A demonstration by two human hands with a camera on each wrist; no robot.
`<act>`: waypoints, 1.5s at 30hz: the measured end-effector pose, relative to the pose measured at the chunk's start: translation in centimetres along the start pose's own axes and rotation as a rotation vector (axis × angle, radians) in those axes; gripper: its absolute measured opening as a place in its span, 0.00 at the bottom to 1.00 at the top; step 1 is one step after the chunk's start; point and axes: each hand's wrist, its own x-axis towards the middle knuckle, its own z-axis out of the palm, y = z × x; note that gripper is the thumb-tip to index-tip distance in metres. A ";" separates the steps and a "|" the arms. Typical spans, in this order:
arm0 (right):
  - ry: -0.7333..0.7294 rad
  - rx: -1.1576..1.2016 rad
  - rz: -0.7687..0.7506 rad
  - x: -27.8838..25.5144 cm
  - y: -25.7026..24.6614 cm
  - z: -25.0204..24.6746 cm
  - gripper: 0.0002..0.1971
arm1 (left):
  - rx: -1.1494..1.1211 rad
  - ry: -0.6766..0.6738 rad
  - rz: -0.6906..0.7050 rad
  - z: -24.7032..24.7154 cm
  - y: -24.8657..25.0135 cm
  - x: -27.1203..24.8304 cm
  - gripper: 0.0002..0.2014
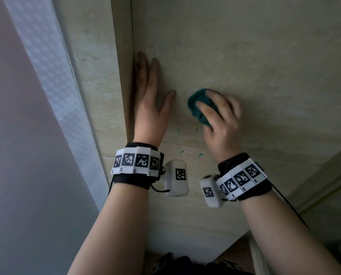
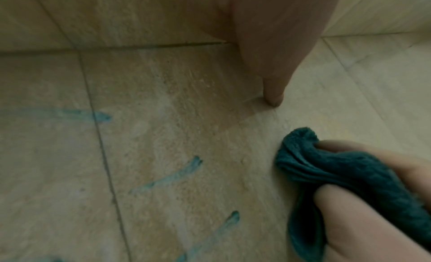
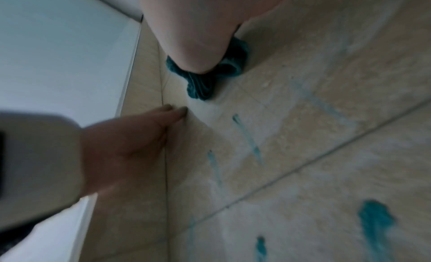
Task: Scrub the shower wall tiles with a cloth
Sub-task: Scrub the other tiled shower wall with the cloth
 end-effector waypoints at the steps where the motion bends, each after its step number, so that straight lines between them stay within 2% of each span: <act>1: 0.004 -0.013 0.001 -0.4 -0.1 0.4 0.21 | -0.001 0.001 0.006 0.0 -0.1 0.0 0.32; 9: 0.149 -0.107 0.078 -1.3 -1.3 2.3 0.11 | -0.025 -0.011 0.031 0.0 -0.3 0.0 0.29; 13: 0.229 -0.062 0.126 -1.3 -1.6 2.6 0.04 | -0.014 -0.039 0.054 -0.3 -0.7 -0.2 0.30; 17: 0.164 0.015 0.162 -4.1 -2.5 3.4 0.05 | -0.016 -0.057 0.044 -0.3 -0.7 -0.2 0.30; 22: -0.043 0.069 0.065 -9.3 -3.9 5.2 0.10 | -0.028 -0.082 0.010 -0.7 -0.6 -0.1 0.30; 25: -0.136 0.081 0.080 -9.9 -4.1 5.1 0.12 | -0.040 -0.097 0.021 -0.7 -0.7 -0.1 0.30; 29: -0.044 0.098 0.201 -6.4 -3.2 3.5 0.11 | -0.040 -0.090 0.036 -0.7 -0.6 -0.1 0.30; 33: 0.023 0.103 0.212 -3.6 -3.4 3.4 0.09 | -0.048 -0.090 0.037 -0.6 -0.6 -0.1 0.30; 40: -0.096 0.121 0.121 -7.8 -5.0 5.2 0.07 | -0.038 -0.094 0.027 -0.6 -0.6 -0.1 0.30; 43: -0.143 0.134 0.147 -7.5 -5.2 5.0 0.07 | -0.028 -0.085 0.035 -0.5 -0.6 -0.1 0.30; 45: -0.097 0.115 0.201 -6.2 -5.1 4.3 0.08 | -0.023 -0.081 0.046 -0.4 -0.7 -0.1 0.30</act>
